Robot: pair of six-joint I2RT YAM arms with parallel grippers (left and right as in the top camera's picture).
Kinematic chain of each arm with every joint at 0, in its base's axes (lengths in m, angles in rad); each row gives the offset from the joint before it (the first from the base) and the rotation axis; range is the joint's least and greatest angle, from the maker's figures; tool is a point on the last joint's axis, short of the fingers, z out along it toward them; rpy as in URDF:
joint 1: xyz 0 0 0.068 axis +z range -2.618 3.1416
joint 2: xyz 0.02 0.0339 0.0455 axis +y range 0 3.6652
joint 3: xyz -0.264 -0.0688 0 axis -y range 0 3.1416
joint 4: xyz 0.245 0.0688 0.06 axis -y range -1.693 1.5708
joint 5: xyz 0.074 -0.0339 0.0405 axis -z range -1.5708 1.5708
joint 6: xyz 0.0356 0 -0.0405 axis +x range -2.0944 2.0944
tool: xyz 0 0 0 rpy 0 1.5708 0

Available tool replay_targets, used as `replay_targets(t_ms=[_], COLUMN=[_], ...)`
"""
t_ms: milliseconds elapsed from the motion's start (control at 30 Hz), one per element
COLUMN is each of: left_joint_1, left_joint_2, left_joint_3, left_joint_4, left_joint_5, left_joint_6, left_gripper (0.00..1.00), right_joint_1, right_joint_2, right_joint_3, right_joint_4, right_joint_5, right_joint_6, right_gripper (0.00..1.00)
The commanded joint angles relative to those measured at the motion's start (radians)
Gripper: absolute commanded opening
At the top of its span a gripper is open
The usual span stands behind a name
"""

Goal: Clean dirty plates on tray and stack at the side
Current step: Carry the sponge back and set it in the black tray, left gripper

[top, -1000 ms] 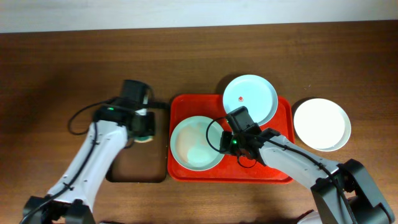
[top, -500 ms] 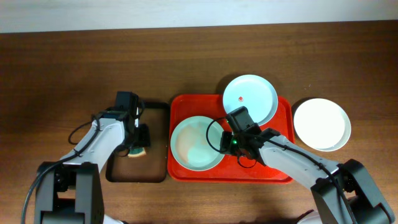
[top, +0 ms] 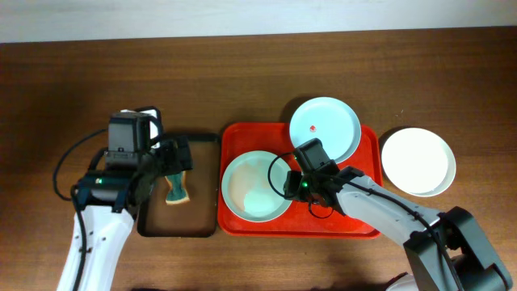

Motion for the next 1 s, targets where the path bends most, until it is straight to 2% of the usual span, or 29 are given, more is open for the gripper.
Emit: replay_targets(t_ms=[0,33,133,267,500,533,633,700,767,967], left_joint_1=[0.001,0.001,0.001,0.001,0.001,0.002,0.051,0.097,0.113,0.113], left_joint_2=[-0.005,-0.005,-0.005,-0.005,-0.005,-0.005,-0.005,-0.005,-0.004,-0.001], left_joint_3=[0.019,0.019,0.019,0.019,0.019,0.019,0.019,0.019,0.019,0.019], left_joint_4=[0.004,0.004,0.000,0.017,0.016,0.016,0.006,0.001,0.002,-0.006], left_joint_5=[-0.031,-0.031,-0.032,-0.160,-0.276,-0.284,-0.276,-0.180,-0.179,-0.178], left_joint_6=[0.001,0.001,0.001,0.001,0.001,0.001,-0.032,-0.037,-0.037,-0.037], left_gripper=[0.99,0.99,0.99,0.99,0.99,0.99,0.99,0.99,0.99,0.99], right_joint_1=[-0.001,-0.001,-0.001,-0.001,-0.001,-0.001,-0.001,-0.001,-0.001,-0.001], right_joint_2=[0.045,0.046,0.046,0.046,0.046,0.046,0.046,0.046,0.046,0.046], right_joint_3=[0.008,0.008,0.008,0.008,0.008,0.008,0.008,0.008,0.008,0.008], right_joint_4=[0.005,0.007,0.010,0.010,0.010,0.010,0.011,0.019,0.021,0.021], right_joint_5=[0.012,0.012,0.012,0.013,0.013,0.013,0.013,0.013,0.013,0.013], right_joint_6=[0.001,0.001,0.001,0.000,0.000,0.001,0.000,0.000,0.000,0.000], right_gripper=[0.45,0.40,0.04,0.04,0.06,0.09,0.09,0.09,0.06,0.04])
